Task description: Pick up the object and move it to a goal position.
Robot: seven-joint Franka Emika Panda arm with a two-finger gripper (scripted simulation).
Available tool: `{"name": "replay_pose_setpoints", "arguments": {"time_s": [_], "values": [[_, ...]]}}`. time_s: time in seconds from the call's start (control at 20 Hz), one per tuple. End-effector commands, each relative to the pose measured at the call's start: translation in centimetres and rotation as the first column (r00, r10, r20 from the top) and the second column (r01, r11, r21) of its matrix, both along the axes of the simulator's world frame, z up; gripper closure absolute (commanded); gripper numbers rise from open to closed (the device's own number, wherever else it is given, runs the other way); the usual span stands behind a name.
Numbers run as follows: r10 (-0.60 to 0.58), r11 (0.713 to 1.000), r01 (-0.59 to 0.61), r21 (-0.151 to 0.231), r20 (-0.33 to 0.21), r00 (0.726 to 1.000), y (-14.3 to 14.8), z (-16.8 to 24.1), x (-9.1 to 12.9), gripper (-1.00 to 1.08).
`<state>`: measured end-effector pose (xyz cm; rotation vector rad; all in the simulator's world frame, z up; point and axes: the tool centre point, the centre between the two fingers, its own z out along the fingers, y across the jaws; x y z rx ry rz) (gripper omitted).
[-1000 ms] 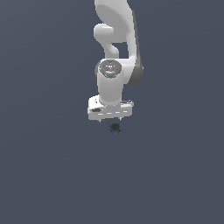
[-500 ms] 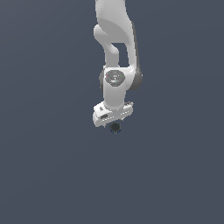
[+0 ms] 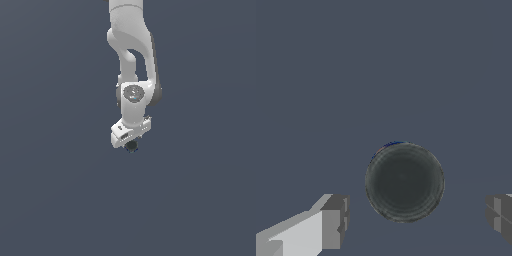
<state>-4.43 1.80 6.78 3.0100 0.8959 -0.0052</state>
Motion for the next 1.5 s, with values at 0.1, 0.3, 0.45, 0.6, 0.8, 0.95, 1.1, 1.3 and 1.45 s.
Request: {"name": "replay_pose_setpoints", "arguments": {"time_s": [0.1,0.3,0.45,0.6,0.8,0.95,1.1,1.3,1.45], "values": [[0.028,1.0,-0.028,0.002,0.003,1.0,0.2,-0.4,-0.2,-0.92],[0.024,1.0,-0.024,0.002,0.002,1.0,0.2,-0.5,-0.2,-0.92],[0.024,1.0,-0.024,0.002,0.002,1.0,0.2,-1.2,-0.2,-0.92],[0.026,1.0,-0.026,0.002,0.002,1.0,0.2,-2.5,-0.2,-0.92],[0.028,1.0,-0.028,0.002,0.003,1.0,0.2,-4.4,-0.3,-0.92],[0.029,1.0,-0.029,0.002,0.003,1.0,0.2,-5.2,-0.3,-0.92],[0.029,1.0,-0.029,0.002,0.003,1.0,0.2,-5.4,-0.2,-0.92],[0.029,1.0,-0.029,0.002,0.003,1.0,0.2,-5.4,-0.2,1.08],[0.029,1.0,-0.029,0.002,0.003,1.0,0.2,-5.4,-0.2,1.08]]}}
